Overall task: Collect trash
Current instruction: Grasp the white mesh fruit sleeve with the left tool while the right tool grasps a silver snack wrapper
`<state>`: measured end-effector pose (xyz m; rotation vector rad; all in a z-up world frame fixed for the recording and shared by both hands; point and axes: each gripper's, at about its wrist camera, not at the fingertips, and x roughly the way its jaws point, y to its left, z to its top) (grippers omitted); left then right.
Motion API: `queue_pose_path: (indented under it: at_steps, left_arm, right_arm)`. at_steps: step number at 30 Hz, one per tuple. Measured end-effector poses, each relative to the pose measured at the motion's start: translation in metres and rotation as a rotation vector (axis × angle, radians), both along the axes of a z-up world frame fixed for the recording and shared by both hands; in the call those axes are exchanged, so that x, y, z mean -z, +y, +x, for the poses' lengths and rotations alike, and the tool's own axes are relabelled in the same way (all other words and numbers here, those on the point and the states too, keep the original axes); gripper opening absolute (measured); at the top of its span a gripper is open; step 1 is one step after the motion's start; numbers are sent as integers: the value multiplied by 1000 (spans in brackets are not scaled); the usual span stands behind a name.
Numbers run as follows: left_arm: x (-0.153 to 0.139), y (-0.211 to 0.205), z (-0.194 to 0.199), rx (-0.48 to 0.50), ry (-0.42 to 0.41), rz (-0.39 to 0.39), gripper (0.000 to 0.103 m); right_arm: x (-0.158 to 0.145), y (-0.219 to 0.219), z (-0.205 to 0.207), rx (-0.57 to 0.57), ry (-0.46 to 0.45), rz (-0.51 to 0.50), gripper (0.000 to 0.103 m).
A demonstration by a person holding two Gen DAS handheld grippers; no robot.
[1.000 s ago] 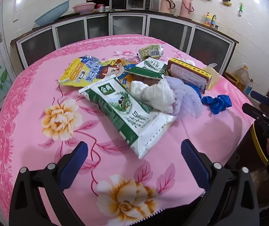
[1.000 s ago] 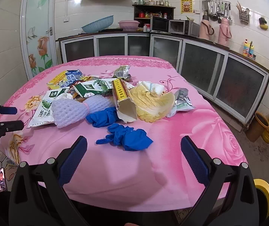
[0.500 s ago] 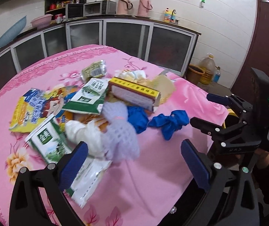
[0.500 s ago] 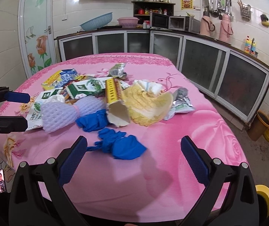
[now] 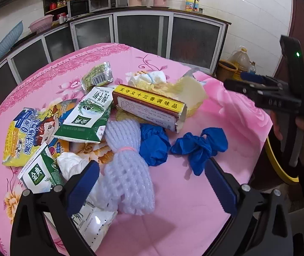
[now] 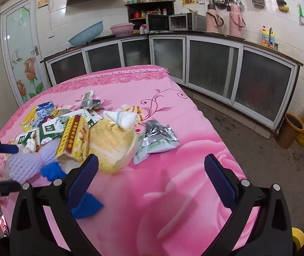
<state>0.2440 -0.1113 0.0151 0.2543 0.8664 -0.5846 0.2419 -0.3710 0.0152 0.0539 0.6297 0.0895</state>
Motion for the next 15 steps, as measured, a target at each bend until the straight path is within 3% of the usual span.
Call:
queue_pose_path:
  at_steps: [3,9,15]
  left_arm:
    - [3,-2,6,-6,26,4,95]
    - [13,-5,13,-1,62,34,95]
    - [21,-10,27,-2,114,2,95]
  right_arm:
    - [-3,-13,19,-10,17,29,95]
    - [13,-38,67,-108,173,27,94]
    - [27,-40,99,-172,251,52,89]
